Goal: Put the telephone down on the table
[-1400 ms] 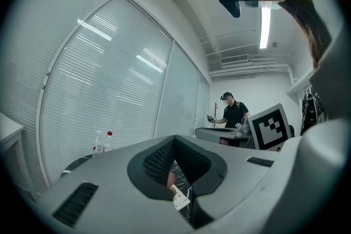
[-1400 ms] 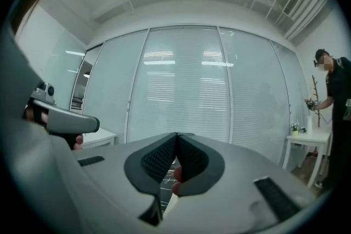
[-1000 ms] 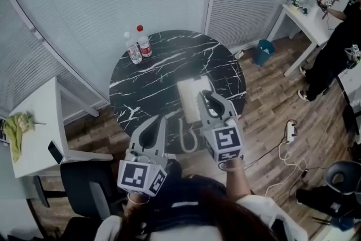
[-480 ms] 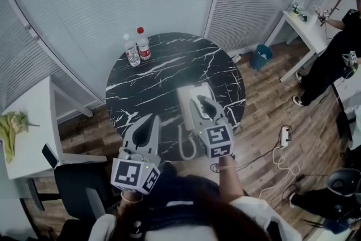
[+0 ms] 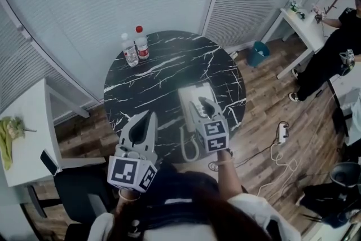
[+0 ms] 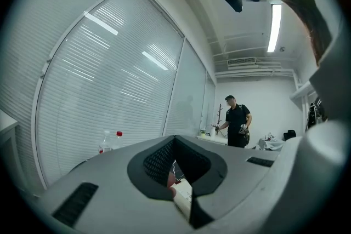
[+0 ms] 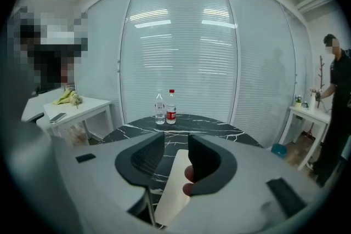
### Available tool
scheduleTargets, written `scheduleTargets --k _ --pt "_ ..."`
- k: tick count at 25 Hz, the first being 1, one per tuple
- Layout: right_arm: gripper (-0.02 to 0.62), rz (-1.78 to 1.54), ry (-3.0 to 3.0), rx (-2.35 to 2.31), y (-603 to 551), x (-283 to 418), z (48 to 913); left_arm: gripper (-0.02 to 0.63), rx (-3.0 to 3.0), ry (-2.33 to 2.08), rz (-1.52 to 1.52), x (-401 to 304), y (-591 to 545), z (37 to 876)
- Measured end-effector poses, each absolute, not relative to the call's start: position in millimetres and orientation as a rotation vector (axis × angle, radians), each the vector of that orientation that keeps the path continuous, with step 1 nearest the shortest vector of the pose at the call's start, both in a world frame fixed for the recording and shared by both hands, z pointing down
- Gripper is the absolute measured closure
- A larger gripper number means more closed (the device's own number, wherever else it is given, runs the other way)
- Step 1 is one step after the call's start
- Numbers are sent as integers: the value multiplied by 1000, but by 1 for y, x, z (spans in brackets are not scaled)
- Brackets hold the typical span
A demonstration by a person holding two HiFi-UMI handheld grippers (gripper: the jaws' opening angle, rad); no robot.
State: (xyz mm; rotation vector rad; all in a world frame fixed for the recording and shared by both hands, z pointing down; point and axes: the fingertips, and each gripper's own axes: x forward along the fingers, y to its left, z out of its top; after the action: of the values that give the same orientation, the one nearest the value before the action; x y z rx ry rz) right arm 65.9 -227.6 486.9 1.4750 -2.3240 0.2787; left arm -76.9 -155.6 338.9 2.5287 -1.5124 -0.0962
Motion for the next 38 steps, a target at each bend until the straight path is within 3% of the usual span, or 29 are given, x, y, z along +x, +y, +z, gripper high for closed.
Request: scheduleTargets --k 11,38 --pt "387 379 -2243 1448 -238 54 527 595 2538 -1455 -121 -100 -174 344" --pt "355 515 -2003 1426 -250 62 610 595 2457 -1487 -124 -143 -194 371"
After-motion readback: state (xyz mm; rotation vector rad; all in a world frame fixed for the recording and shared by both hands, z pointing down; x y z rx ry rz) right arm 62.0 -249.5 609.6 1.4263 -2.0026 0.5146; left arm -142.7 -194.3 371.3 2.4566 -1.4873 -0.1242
